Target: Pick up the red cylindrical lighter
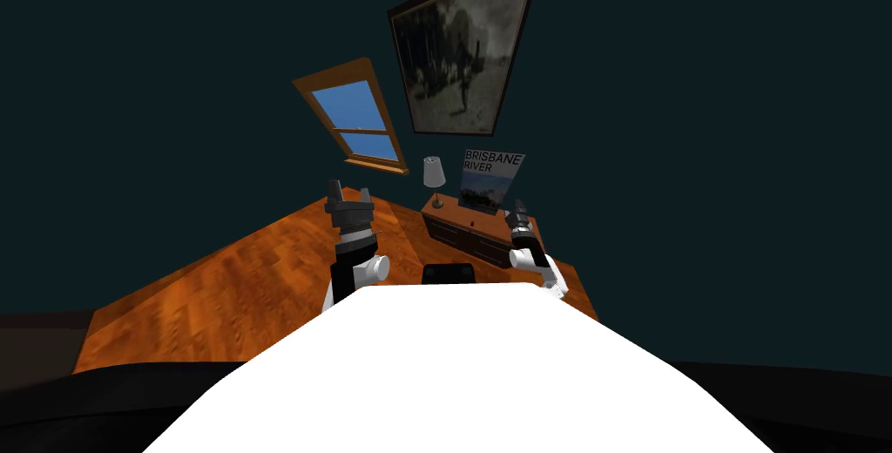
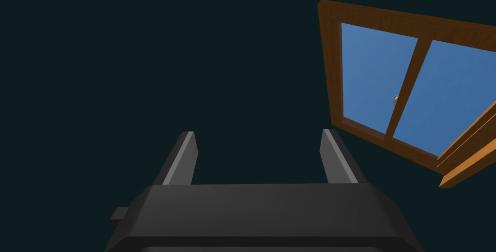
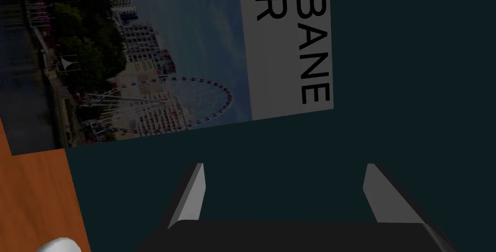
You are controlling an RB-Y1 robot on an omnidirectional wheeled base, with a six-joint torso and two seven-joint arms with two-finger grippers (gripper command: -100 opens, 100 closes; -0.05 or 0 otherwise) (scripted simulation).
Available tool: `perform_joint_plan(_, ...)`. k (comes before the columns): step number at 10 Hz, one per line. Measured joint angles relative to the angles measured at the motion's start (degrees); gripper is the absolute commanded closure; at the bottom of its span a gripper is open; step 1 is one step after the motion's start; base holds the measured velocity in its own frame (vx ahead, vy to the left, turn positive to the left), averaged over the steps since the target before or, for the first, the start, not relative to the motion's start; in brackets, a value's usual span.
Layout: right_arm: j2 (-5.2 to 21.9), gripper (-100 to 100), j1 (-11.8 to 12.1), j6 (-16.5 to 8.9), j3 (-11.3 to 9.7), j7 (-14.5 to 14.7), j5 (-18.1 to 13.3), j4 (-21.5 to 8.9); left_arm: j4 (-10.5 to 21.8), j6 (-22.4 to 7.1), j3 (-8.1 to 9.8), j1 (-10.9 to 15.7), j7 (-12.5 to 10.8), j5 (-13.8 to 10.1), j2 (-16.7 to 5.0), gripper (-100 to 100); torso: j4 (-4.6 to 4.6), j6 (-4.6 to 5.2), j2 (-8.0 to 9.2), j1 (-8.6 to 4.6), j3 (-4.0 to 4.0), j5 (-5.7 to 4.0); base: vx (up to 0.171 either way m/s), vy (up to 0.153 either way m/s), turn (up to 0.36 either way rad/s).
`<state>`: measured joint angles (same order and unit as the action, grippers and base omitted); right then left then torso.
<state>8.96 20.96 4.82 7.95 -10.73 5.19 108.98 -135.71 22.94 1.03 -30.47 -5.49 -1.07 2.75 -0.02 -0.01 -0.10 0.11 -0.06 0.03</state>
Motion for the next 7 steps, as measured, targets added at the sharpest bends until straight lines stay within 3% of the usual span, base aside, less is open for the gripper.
perform_joint_plan(7,0.2,-100,-3.7,-9.1,3.1,-9.3,4.5,-10.5,0.0,0.0,0.00,0.0,0.0,0.0,0.0,0,-0.02,0.00,-0.07,0.09,-0.04,0.01,0.035,0.048,-0.043)
